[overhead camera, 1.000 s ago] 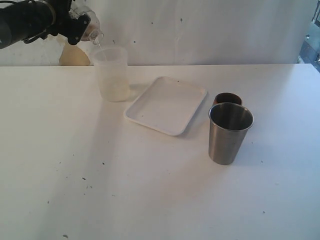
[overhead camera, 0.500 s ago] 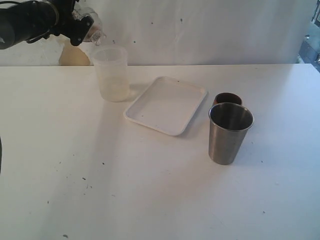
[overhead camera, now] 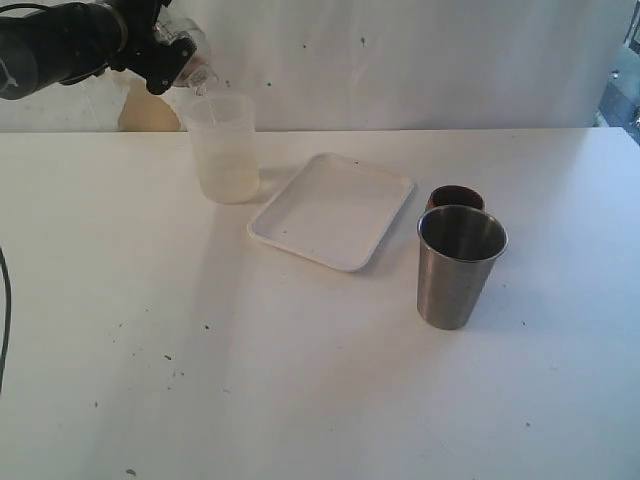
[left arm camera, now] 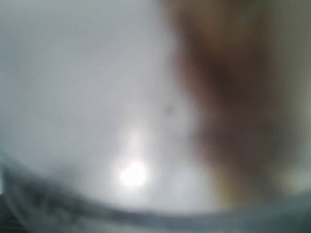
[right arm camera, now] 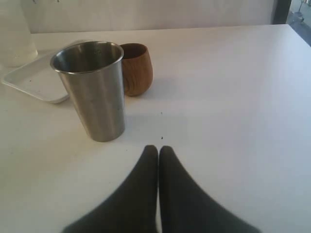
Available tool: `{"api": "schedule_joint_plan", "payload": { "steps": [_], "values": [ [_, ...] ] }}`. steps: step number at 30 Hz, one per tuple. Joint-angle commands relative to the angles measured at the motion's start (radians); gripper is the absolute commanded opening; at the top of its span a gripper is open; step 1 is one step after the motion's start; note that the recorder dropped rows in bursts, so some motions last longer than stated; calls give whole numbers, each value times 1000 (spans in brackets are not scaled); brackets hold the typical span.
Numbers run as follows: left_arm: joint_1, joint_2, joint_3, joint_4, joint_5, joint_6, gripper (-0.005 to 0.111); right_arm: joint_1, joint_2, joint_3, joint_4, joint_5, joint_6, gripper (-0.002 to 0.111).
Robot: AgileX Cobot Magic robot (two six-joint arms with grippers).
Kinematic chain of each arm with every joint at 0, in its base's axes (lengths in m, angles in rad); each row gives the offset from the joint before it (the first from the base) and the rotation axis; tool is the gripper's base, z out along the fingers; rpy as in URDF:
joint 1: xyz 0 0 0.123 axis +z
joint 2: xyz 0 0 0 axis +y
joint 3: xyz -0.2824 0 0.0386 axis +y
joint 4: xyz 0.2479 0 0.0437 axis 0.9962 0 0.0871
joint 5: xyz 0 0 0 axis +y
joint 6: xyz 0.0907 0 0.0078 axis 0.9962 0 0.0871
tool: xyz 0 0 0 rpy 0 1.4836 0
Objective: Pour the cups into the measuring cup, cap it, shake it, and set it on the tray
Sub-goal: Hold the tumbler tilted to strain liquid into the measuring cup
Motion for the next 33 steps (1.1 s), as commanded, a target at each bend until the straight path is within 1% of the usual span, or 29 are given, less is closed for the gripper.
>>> {"api": "schedule_joint_plan", "payload": {
  "steps": [1, 33],
  "values": [
    [-6, -16, -16, 6, 1, -4, 0, 1, -6, 2, -7, -10, 3, 0],
    [-6, -16, -14, -2, -9, -26, 0, 1, -6, 2, -6, -10, 3, 0]
  ]
}}
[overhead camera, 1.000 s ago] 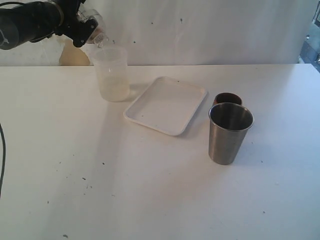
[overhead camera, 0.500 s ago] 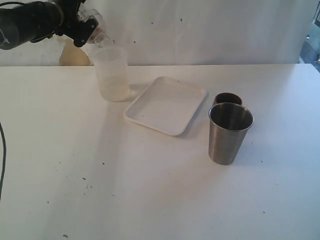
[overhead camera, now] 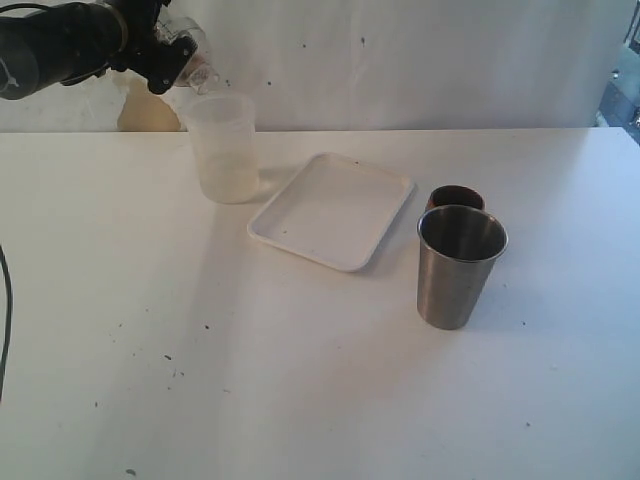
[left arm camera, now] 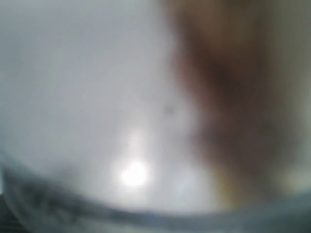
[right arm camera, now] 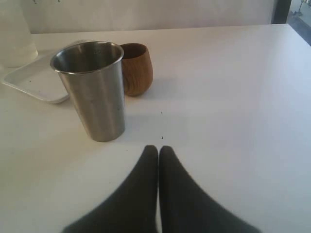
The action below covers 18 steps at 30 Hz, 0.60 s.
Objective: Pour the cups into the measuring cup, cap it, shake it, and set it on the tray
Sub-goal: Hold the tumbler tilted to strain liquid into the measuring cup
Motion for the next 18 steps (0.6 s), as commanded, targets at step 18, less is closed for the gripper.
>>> {"api": "schedule_joint_plan", "payload": {
  "steps": [18],
  "values": [
    [-2, -16, -14, 3, -79, 107, 0, 1, -6, 2, -6, -10, 0, 0]
  ]
}}
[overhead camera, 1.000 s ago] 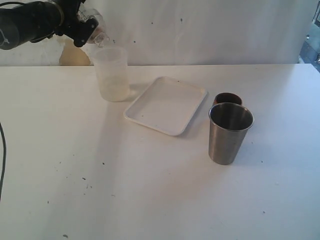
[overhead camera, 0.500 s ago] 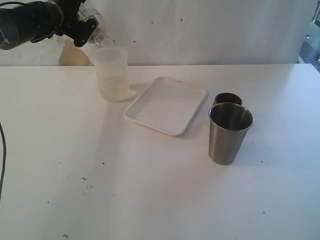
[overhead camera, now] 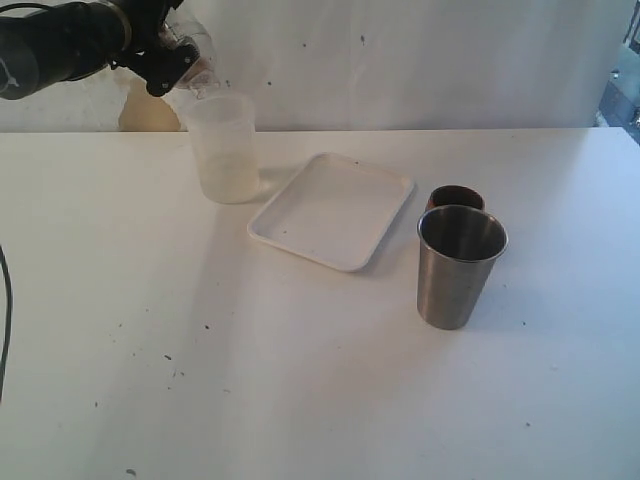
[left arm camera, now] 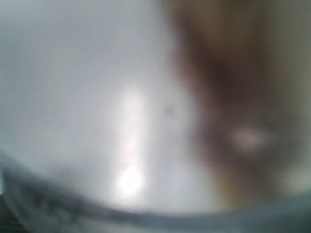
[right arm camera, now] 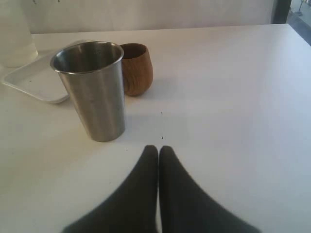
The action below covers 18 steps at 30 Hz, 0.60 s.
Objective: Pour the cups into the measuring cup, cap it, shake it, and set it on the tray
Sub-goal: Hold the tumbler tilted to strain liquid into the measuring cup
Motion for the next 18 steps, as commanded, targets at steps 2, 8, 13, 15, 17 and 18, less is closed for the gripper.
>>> {"api": "schedule_joint_plan", "payload": {
  "steps": [2, 8, 13, 15, 17, 18],
  "values": [
    [-2, -16, -14, 3, -17, -3, 0, 1, -6, 2, -6, -10, 0, 0],
    [-2, -16, -14, 3, -24, 79, 0, 1, -6, 2, -6, -10, 0, 0],
    [-2, -16, -14, 3, -24, 162, 0, 1, -6, 2, -6, -10, 0, 0],
    [-2, -16, -14, 3, -24, 162, 0, 1, -6, 2, -6, -10, 0, 0],
    [-2, -16, -14, -1, -24, 147, 0, 1, -6, 2, -6, -10, 0, 0],
    [-2, -16, -14, -6, -24, 131, 0, 1, -6, 2, -6, -10, 0, 0]
  ]
}}
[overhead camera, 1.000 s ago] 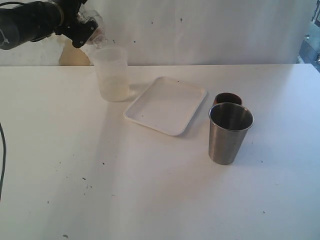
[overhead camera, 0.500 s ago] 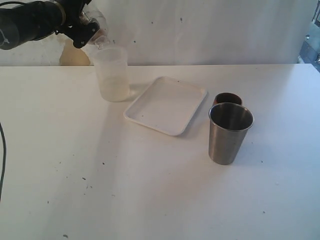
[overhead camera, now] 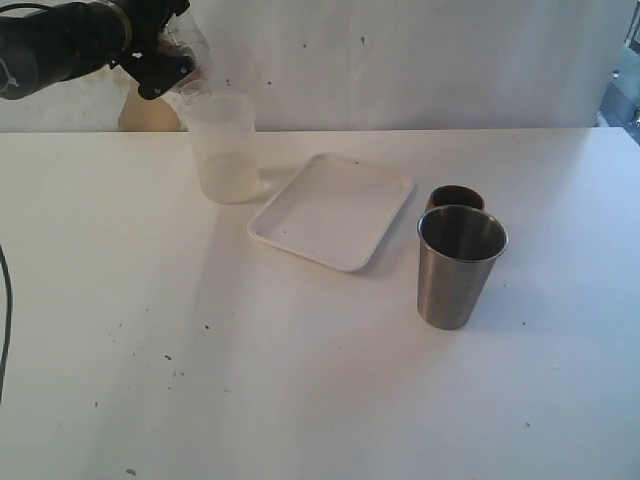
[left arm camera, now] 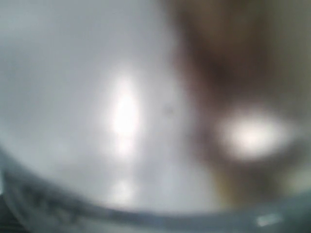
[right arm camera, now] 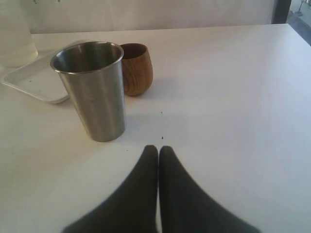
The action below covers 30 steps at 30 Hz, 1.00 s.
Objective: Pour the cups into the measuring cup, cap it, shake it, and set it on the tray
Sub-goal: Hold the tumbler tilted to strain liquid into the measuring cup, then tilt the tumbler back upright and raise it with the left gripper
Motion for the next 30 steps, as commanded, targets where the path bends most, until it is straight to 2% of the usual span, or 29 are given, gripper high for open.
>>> {"api": "schedule_joint_plan", "payload": {
  "steps": [1, 4, 13, 21, 23, 28, 29, 30],
  "values": [
    [-4, -16, -14, -10, -16, -56, 0, 1, -6, 2, -6, -10, 0, 0],
    [-4, -16, -14, -10, -51, -159, 0, 1, -6, 2, -6, -10, 0, 0],
    [-2, -16, -14, -10, -203, -163, 0, 1, -6, 2, -6, -10, 0, 0],
    [-2, -16, -14, -10, -107, -174, 0, 1, -6, 2, -6, -10, 0, 0],
    [-2, -16, -14, -10, -91, -261, 0, 1, -6, 2, -6, -10, 0, 0],
    [-2, -16, -14, -10, -95, -680, 0, 1, -6, 2, -6, -10, 0, 0],
    [-2, -16, -14, -10, -100, -787, 0, 1, -6, 2, -6, -10, 0, 0],
    [-2, -16, -14, -10, -128, -1037, 0, 1, -6, 2, -6, -10, 0, 0]
  ]
}}
